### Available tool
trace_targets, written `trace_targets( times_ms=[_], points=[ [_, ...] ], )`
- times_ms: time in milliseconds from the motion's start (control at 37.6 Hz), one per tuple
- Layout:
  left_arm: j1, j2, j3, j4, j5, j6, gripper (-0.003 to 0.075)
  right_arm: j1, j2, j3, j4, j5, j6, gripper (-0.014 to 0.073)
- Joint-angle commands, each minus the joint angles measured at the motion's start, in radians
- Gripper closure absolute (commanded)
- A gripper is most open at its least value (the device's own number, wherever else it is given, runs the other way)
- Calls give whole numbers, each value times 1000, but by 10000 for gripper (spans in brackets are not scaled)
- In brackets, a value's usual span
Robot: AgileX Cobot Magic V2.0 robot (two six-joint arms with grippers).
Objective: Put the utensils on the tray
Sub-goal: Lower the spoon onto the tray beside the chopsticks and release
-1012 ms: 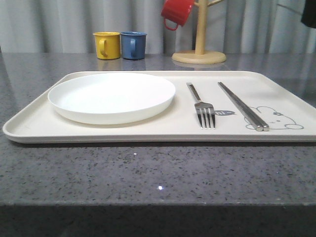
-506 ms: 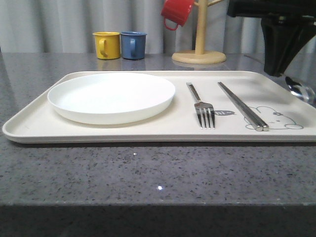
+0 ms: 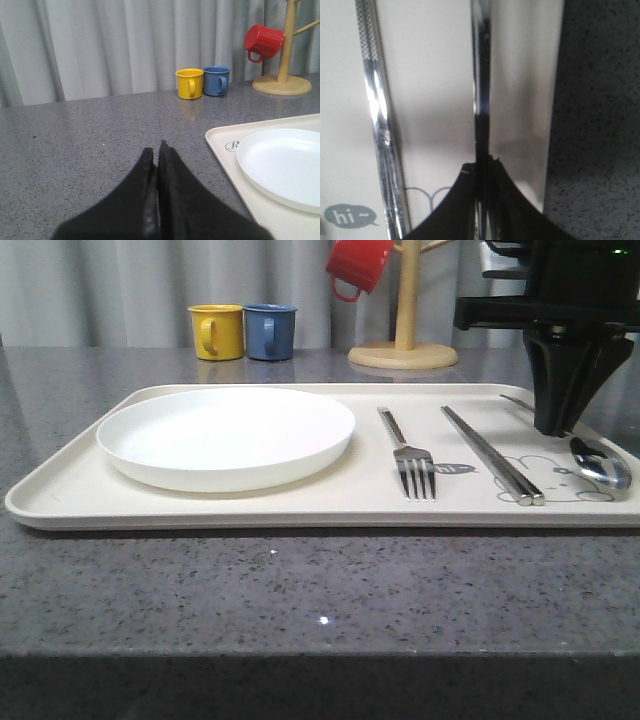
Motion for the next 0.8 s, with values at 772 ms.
trace_targets(
  times_ms=[772],
  points=[
    [-1,7,-26,-8,-83,-9,738,-2,-72,-87,-5,108,18,289]
  ],
)
